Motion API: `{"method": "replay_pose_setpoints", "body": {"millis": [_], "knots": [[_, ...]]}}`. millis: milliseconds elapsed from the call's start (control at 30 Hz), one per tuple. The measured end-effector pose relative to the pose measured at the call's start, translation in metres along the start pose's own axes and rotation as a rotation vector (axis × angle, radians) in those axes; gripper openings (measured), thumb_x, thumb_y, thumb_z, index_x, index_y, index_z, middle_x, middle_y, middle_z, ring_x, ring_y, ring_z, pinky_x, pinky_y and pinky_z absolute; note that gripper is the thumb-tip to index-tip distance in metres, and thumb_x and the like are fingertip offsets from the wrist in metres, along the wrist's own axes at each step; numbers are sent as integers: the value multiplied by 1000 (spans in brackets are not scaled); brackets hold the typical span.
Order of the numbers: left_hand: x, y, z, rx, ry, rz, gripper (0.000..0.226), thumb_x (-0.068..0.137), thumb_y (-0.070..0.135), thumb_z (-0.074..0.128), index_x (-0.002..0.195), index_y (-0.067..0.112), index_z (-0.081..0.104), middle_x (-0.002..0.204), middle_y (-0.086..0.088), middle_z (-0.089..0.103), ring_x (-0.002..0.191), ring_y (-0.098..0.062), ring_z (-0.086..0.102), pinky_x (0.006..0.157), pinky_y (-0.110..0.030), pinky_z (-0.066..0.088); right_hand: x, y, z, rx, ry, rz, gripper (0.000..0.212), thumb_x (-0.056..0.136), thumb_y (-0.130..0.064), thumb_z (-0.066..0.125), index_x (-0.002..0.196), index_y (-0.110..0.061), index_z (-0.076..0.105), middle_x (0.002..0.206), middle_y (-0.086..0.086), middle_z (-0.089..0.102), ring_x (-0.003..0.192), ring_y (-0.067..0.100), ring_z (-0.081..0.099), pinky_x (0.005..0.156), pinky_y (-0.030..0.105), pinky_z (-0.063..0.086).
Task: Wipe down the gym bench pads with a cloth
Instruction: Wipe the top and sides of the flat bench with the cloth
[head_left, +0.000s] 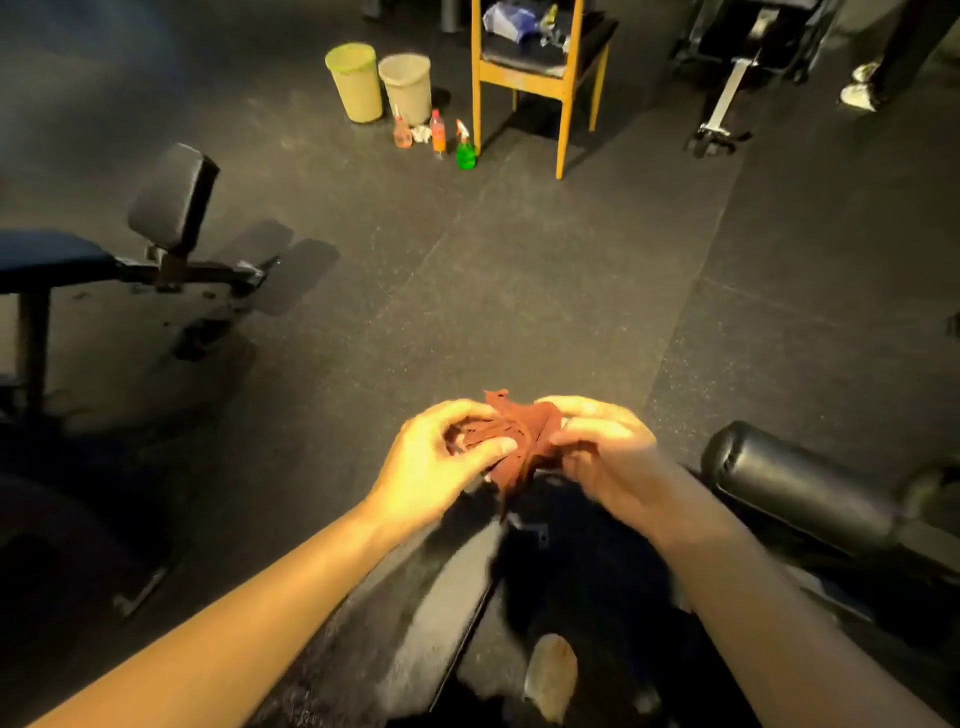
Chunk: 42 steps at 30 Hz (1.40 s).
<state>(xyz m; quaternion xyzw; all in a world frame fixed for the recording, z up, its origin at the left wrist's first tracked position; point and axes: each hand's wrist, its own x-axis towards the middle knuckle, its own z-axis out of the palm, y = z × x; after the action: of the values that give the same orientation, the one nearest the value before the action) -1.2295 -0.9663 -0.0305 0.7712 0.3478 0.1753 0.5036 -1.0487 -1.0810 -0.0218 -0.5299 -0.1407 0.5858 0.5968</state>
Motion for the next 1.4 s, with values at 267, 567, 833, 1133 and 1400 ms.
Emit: {"method": "replay_pose_setpoints", "body": {"millis": [267,567,833,1133,1400], "knots": [[99,107,0,-171,-28,-146,12,93,5,70,84,6,78,75,-6,73,67,-8,60,67,-22,47,28,-134,-43,-303,71,-72,27,89,16,56,108,1,68,98,23,73,84,23,70,69,28,59],[197,193,-18,-621,-135,-440,19,99,10,54,111,6,68,96,-18,73,79,-23,72,84,-37,60,59,-266,-61,-97,107,-54,25,90,13,54,98,-5,70,88,14,69,70,21,66,68,33,54],[314,227,3,-319,-12,-29,21,81,16,85,95,11,71,79,-4,71,75,-15,66,73,-28,53,151,-345,-73,-30,271,-144,18,90,12,60,92,-5,65,76,12,68,56,21,67,52,27,58],[540,218,-41,-156,-145,-44,14,88,4,76,91,-7,68,60,-1,61,59,-10,59,62,-24,51,349,-445,-88,5,302,-45,16,93,2,65,108,-2,67,93,18,72,71,23,68,57,29,59],[698,243,-93,-327,52,-128,25,87,26,80,86,2,72,79,-11,71,77,-21,67,77,-40,55,448,-545,-67,-443,96,-213,29,87,-7,76,114,-13,66,102,5,77,95,14,74,79,27,59]]}}
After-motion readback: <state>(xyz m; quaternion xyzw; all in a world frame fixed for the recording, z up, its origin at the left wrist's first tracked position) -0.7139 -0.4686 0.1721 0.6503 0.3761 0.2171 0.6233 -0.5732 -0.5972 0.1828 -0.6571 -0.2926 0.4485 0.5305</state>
